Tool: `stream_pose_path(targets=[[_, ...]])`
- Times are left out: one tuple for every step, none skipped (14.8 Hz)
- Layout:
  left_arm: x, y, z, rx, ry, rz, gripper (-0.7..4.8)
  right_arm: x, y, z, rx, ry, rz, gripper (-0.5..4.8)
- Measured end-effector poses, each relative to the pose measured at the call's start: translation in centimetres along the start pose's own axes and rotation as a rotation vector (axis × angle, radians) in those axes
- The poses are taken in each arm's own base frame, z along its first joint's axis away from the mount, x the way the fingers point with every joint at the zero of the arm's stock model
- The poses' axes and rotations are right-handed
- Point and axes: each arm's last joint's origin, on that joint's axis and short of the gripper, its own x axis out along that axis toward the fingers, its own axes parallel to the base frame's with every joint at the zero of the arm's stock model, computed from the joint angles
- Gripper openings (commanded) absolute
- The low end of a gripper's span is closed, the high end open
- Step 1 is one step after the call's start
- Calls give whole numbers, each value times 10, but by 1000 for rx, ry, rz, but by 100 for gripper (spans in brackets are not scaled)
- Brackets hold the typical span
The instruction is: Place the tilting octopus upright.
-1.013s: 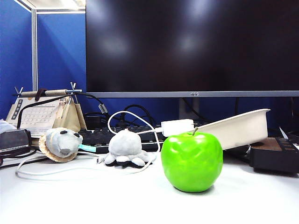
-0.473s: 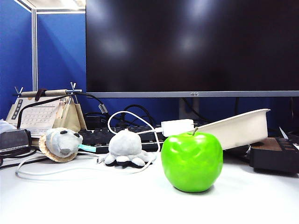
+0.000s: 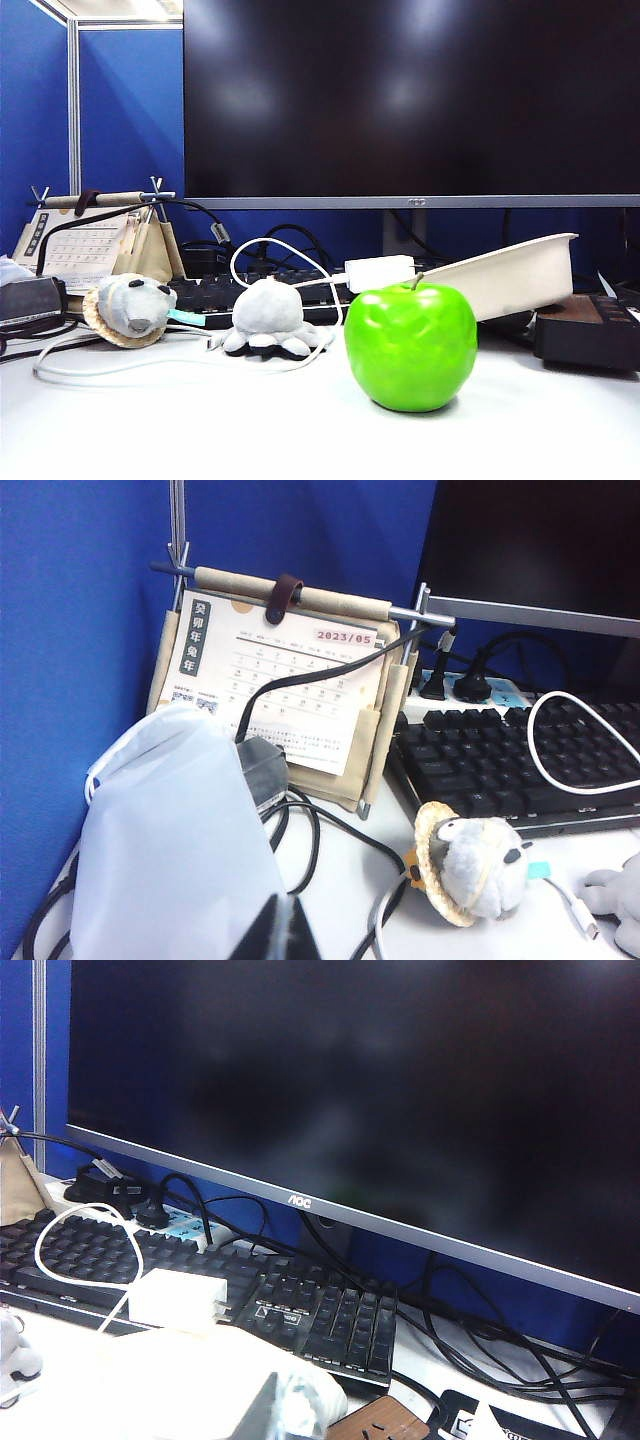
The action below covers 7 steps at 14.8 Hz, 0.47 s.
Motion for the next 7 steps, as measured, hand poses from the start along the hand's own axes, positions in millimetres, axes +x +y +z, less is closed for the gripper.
stream_pose_path(targets=[[0, 0, 0, 0, 0, 0, -6, 0, 0, 0, 3, 4, 1, -1], [0, 0, 0, 0, 0, 0, -6, 0, 0, -1, 8, 13, 2, -1], [0, 0, 0, 0, 0, 0, -6, 0, 0, -2, 10, 15, 2, -1], [0, 0, 0, 0, 0, 0, -6, 0, 0, -2, 10, 15, 2, -1], [0, 0, 0, 0, 0, 0, -6, 0, 0, -2, 10, 15, 2, -1], [0, 0, 0, 0, 0, 0, -6, 0, 0, -2, 10, 15, 2, -1], [0, 0, 0, 0, 0, 0, -6, 0, 0, -2, 10, 15, 2, -1]])
